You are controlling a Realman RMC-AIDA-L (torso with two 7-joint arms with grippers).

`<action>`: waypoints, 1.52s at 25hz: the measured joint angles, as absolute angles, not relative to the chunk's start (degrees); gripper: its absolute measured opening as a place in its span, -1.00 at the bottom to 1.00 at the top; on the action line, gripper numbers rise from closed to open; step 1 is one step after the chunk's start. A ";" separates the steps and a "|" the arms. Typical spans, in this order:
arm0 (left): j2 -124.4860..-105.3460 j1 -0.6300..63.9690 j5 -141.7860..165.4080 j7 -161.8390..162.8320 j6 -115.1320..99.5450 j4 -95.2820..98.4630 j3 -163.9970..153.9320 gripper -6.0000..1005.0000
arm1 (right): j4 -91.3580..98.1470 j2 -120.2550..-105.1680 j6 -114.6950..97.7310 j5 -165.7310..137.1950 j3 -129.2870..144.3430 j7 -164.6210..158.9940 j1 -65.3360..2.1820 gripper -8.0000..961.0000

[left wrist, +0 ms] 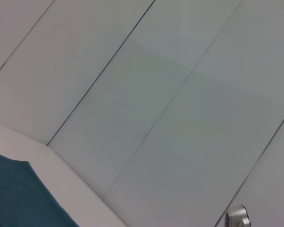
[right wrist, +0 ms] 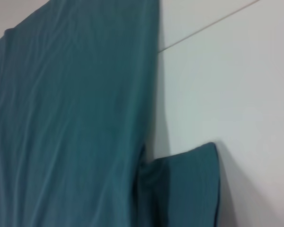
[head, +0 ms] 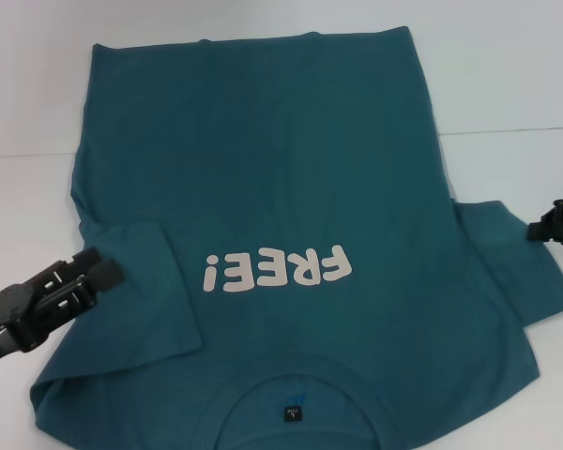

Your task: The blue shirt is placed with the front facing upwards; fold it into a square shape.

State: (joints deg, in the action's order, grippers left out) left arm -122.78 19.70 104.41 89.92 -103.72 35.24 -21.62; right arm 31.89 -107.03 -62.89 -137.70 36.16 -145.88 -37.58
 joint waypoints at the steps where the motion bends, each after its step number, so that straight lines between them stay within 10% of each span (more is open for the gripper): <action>1: -122.78 19.69 104.41 89.96 -103.72 35.24 -21.43 0.52 | 31.90 -106.78 -62.97 -137.75 36.16 -146.00 -37.52 -0.96; 25: -122.86 19.51 104.42 90.25 -103.71 35.24 -21.18 0.52 | 40.92 -104.20 -66.86 -138.30 36.01 -150.29 -36.92 -0.96; 38: -122.96 19.39 103.77 90.09 -103.71 35.24 -21.18 0.52 | 40.23 -105.94 -74.03 -138.52 38.47 -150.36 -41.29 -0.96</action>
